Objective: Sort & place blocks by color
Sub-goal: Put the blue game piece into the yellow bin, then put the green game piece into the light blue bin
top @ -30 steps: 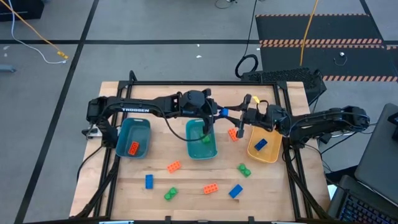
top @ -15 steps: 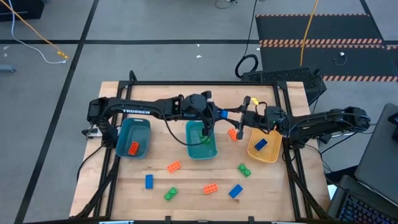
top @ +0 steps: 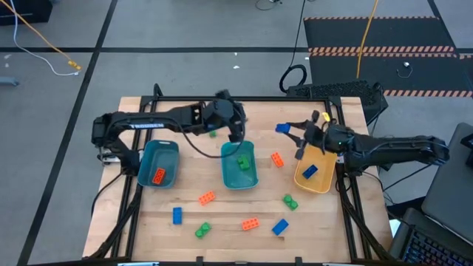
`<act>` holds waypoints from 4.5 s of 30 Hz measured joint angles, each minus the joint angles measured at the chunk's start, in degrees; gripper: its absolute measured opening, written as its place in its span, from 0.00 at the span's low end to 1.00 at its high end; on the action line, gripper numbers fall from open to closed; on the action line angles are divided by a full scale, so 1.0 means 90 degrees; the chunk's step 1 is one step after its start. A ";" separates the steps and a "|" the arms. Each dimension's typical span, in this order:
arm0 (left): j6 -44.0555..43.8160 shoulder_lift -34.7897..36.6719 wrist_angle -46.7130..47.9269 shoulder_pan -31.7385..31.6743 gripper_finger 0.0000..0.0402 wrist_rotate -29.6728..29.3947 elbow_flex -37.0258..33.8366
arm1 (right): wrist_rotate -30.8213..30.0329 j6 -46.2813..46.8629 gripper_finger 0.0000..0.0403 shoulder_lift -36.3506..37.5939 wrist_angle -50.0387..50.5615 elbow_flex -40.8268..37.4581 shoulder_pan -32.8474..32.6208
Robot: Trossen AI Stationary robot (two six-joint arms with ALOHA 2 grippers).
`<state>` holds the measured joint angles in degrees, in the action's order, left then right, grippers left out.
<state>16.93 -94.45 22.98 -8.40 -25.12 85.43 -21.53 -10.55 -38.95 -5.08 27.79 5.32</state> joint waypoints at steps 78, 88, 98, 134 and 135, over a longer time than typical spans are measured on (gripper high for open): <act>-0.3443 -0.1372 0.2227 -0.2410 0.64 0.1550 -0.1513 | 0.0735 0.2089 0.72 -0.0859 0.2589 0.1069 0.0331; -0.2561 -0.1326 0.3117 -0.2161 0.62 0.0571 -0.1453 | 0.0735 0.2068 0.72 -0.0861 0.2591 0.1069 0.0331; -0.3520 -0.0952 0.3894 -0.2122 0.58 0.0349 -0.0892 | 0.0735 0.2068 0.72 -0.0861 0.2585 0.1069 0.0331; 0.4852 -0.0843 0.3696 -0.1574 0.58 -0.0406 -0.2736 | 0.0929 0.2093 0.72 -0.0859 0.2810 0.1069 0.0314; 0.4822 -0.0847 0.3696 -0.1565 0.58 -0.0403 -0.2686 | 0.0929 0.2093 0.72 -0.0859 0.2810 0.1069 0.0314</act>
<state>60.33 -102.07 56.25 -22.49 -28.75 61.26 -13.17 8.29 -46.68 20.21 37.41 8.14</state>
